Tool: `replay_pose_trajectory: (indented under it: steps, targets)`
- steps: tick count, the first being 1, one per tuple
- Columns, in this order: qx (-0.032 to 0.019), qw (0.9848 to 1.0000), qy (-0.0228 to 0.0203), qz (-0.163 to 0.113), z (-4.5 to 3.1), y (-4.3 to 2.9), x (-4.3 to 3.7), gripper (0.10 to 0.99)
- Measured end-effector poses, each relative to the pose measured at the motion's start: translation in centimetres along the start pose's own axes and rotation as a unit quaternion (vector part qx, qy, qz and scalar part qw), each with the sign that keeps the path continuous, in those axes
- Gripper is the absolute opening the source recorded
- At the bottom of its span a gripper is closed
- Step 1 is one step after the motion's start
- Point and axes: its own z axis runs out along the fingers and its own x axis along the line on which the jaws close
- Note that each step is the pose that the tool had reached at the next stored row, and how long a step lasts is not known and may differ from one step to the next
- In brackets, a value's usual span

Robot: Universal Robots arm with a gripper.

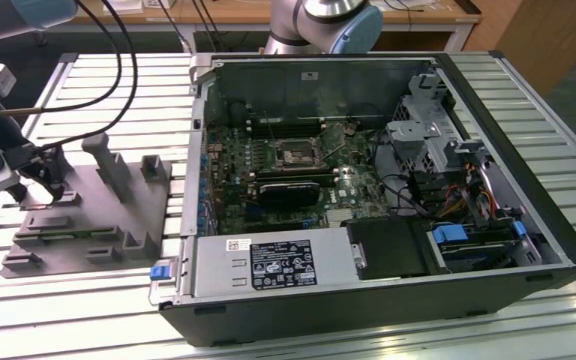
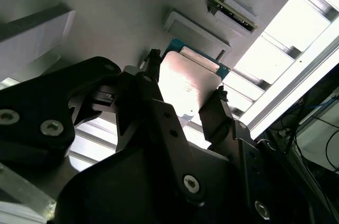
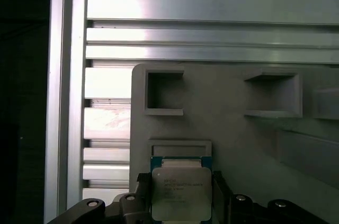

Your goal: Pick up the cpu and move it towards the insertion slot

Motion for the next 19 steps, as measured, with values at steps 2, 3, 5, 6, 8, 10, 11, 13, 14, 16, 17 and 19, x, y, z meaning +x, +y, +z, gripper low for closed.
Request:
replay_pose_trajectory:
  steps: [2, 3, 5, 6, 8, 10, 11, 13, 14, 16, 17, 19]
  targets:
    - [0.0, 1.0, 0.0001, 0.0, -0.07, 0.0, 0.0, 0.545]
    - [0.0, 1.0, 0.0001, 0.0, -0.1, 0.0, 0.0, 0.545]
    - [0.0, 1.0, 0.0001, 0.0, -0.17, 0.01, 0.0, 0.545]
    - [0.0, 1.0, 0.0001, 0.0, -0.2, 0.01, 0.0, 0.545]
    - [0.0, 1.0, 0.0, 0.0, -0.25, 0.01, -0.01, 0.545]
    - [0.0, 1.0, 0.0, 0.0, -0.32, 0.01, 0.0, 0.545]
    - [0.0, 1.0, 0.0, 0.0, -0.34, 0.02, 0.0, 0.545]
    - [0.0, 1.0, 0.0001, 0.0, -0.41, 0.02, 0.0, 0.545]
    - [0.0, 1.0, 0.0001, 0.0, -0.45, 0.02, 0.0, 0.545]
    - [0.0, 1.0, 0.0001, 0.0, -0.54, 0.03, -0.01, 0.545]
    - [0.0001, 1.0, 0.0001, 0.0, -0.58, 0.03, -0.01, 0.545]
    - [0.0, 1.0, 0.0001, 0.0, -0.67, 0.04, 0.0, 0.545]
